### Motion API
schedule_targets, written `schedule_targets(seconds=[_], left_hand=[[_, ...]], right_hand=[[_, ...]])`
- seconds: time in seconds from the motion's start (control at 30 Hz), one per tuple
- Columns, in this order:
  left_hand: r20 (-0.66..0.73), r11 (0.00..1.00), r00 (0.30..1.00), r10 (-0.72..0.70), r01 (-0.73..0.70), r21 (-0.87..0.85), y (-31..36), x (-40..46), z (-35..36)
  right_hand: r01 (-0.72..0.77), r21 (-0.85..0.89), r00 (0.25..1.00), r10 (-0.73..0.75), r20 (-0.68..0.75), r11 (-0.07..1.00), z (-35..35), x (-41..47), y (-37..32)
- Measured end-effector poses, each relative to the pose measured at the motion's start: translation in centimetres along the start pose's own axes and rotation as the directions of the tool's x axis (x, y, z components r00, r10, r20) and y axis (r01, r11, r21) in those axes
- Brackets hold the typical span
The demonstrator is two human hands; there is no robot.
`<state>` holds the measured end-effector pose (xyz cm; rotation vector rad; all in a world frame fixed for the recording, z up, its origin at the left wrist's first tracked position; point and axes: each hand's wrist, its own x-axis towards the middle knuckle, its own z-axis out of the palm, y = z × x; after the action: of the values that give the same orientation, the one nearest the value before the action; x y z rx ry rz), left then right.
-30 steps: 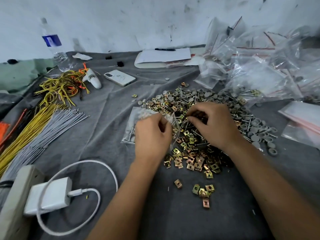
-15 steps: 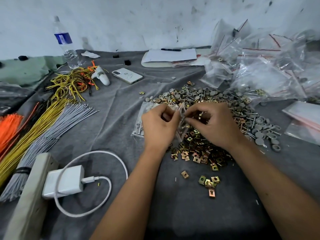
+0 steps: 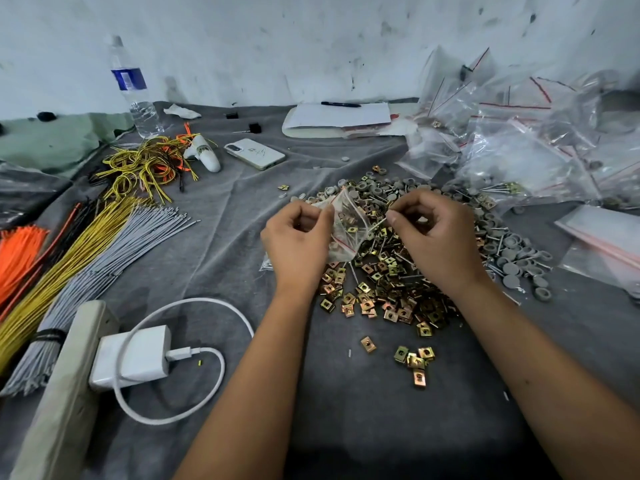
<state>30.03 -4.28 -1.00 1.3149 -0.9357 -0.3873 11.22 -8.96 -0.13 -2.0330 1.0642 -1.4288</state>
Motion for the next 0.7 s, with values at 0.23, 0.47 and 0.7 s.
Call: schedule_targets(seconds=[0.23, 0.47, 0.7], left_hand=[[0.025, 0.917, 0.971, -0.239, 0.234, -0.324, 0.9, 1.0, -1.1], [0.340, 0.634, 0.905, -0.254, 0.421, -0.648, 1.5, 2.0, -3.1], [0.454, -0.045, 0.863, -0.222, 0.456, -0.889, 0.6, 2.6, -4.5]], right_hand=[[0.061, -0.214, 0.942, 0.015, 0.336, 0.975, -0.8, 0.3, 0.7], [0.227, -0.323, 0.769, 0.034, 0.639, 0.919, -0.6, 0.4, 0.4], [0.219, -0.278, 0.717, 0.039, 0.696, 0.935, -0.4, 0.1, -0.1]])
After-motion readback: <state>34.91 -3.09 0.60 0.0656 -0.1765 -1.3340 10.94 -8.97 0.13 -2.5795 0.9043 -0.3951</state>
